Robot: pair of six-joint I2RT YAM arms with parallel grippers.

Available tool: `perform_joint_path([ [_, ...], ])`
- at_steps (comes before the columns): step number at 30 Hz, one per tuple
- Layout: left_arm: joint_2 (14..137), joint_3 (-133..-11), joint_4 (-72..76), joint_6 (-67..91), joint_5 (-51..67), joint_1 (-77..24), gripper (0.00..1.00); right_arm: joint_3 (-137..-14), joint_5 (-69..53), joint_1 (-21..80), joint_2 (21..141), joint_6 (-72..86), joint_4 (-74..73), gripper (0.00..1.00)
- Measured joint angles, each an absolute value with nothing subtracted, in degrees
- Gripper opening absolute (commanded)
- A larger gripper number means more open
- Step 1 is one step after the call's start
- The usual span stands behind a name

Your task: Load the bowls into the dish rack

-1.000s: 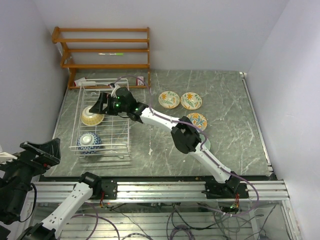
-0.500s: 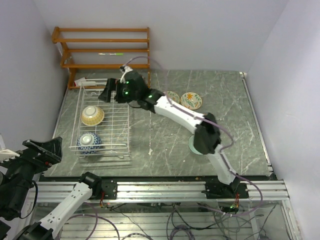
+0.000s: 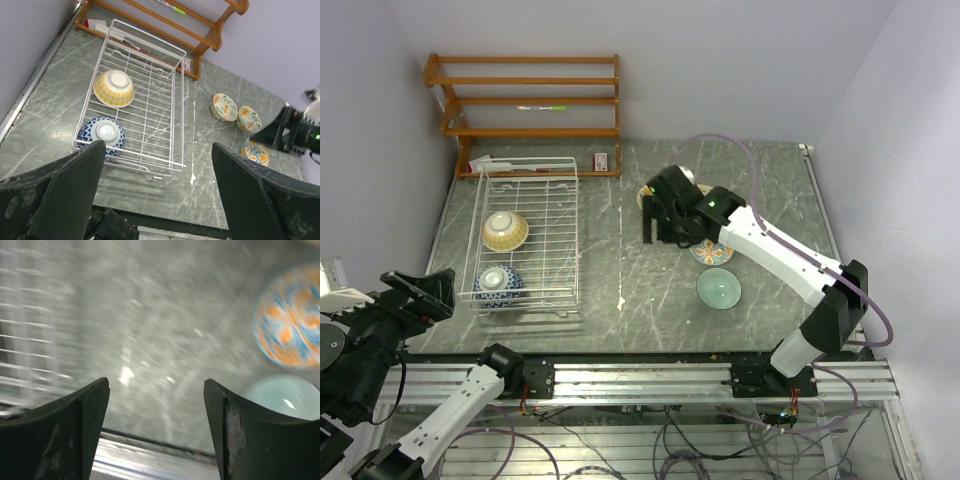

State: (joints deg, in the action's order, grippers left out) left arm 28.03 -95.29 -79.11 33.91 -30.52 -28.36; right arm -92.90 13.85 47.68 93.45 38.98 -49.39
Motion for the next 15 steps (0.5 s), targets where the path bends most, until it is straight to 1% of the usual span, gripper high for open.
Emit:
perform_joint_path([
  [4,27.5,-93.4,-77.8,34.4,-30.0,-28.4,0.99,-80.9,14.0,44.7,89.3,40.8,-56.7,0.70],
  [7,27.5,-92.9,-77.1,34.9,-29.5,-28.5,0.99,-74.8,13.6,44.2,85.4,42.5,-59.3,0.69],
  [11,26.8,-91.5,-76.5,35.7,-29.3,-28.5,0.99,-68.6,12.9,44.1,80.7,43.7,-59.8,0.68],
  [15,25.4,-90.8,-76.5,36.7,-29.2,-28.6,0.99,-66.2,12.7,43.6,81.3,43.9,-58.5,0.66],
])
